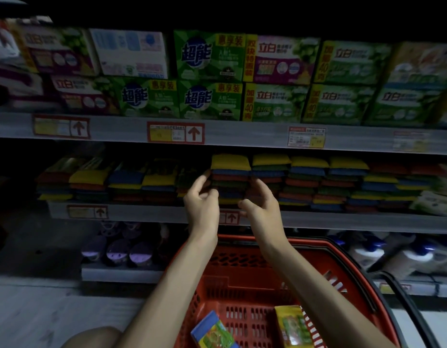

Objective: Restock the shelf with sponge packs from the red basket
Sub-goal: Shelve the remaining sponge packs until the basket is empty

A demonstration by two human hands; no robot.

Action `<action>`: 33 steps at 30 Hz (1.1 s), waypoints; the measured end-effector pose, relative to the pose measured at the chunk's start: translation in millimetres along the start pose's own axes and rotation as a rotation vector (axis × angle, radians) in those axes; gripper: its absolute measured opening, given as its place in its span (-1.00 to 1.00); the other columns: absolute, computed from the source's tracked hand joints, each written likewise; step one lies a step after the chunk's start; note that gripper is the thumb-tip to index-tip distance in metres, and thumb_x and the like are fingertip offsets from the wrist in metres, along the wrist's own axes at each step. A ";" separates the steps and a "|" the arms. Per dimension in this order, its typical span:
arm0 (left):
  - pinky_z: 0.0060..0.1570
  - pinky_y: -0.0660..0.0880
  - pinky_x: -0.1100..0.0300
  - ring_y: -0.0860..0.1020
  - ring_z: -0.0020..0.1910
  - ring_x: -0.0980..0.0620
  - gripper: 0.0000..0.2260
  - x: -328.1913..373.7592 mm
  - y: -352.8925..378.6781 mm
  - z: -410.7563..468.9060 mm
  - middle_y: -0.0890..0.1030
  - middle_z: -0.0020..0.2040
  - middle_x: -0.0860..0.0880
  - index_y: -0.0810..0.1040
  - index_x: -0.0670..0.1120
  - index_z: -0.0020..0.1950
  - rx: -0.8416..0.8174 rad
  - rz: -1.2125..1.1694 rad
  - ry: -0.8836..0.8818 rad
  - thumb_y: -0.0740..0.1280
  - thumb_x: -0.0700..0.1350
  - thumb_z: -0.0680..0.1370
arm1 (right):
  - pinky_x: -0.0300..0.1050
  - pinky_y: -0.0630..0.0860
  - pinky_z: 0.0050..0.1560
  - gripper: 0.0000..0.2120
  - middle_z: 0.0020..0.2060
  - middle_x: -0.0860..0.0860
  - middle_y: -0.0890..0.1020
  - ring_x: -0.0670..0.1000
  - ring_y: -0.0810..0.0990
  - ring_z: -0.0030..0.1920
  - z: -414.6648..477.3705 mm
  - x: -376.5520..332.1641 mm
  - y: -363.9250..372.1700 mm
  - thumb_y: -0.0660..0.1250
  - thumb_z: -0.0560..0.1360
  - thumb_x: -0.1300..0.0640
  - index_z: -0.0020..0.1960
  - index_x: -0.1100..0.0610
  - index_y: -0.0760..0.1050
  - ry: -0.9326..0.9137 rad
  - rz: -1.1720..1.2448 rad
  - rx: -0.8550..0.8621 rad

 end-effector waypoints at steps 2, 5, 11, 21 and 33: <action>-0.08 0.53 0.21 0.61 -0.14 0.11 -0.59 -0.6 0.1 -0.2 0.58 -0.16 0.21 0.50 -0.03 0.48 0.004 0.006 0.007 0.28 -0.28 0.64 | -0.03 0.57 0.26 -0.36 0.46 -0.01 0.39 -0.01 0.56 0.26 1.2 1.5 -1.0 0.32 0.57 0.14 0.60 -0.04 0.20 -0.002 -0.027 0.014; 0.01 0.55 0.15 0.64 -0.01 0.04 -0.58 -3.4 -1.4 -2.5 0.54 -0.10 0.23 0.49 -0.03 0.48 0.019 -0.017 -0.002 0.30 -0.27 0.63 | -0.24 0.62 -0.06 -0.49 0.30 -0.05 0.47 -0.11 0.60 0.01 0.9 2.9 -3.3 0.28 0.61 0.19 0.53 0.00 0.31 -0.009 -0.043 0.072; 0.15 0.63 -0.01 0.67 0.03 0.03 -0.78 -17.2 -7.2 -1.0 0.66 0.05 0.06 0.60 0.07 0.17 0.078 -0.053 -0.030 0.41 -0.21 0.59 | 0.10 0.69 -0.04 -0.80 -0.14 -0.05 0.70 -0.07 0.70 -0.19 7.8 14.8 -1.4 0.40 0.59 0.01 0.17 0.06 0.61 0.074 -0.030 0.216; -0.15 0.61 0.21 0.73 -0.16 0.07 -0.91 -20.0 -4.1 8.7 0.71 -0.17 0.01 0.60 -0.08 0.05 0.087 -0.148 -0.080 0.37 -0.26 0.62 | -0.06 0.52 -0.22 -0.72 -0.26 0.09 0.69 -0.06 0.65 -0.35 22.6 22.1 9.5 0.41 0.56 -0.02 -0.08 0.22 0.54 0.203 0.138 0.260; -0.15 0.62 0.20 0.69 -0.15 0.04 -0.83 -19.6 -0.7 23.2 0.69 -0.23 0.06 0.65 0.02 -0.03 0.097 -0.142 -0.079 0.36 -0.25 0.61 | -0.05 0.50 -0.17 -0.78 -0.27 0.08 0.67 0.05 0.66 -0.26 33.5 22.2 17.4 0.30 0.62 0.23 -0.18 0.05 0.45 0.290 0.307 0.276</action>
Point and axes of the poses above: each hand's wrist, its own z-axis towards the middle knuckle, its own y-axis out of the palm, x = y × z, the point moved 5 cm from there along z, towards the middle knuckle
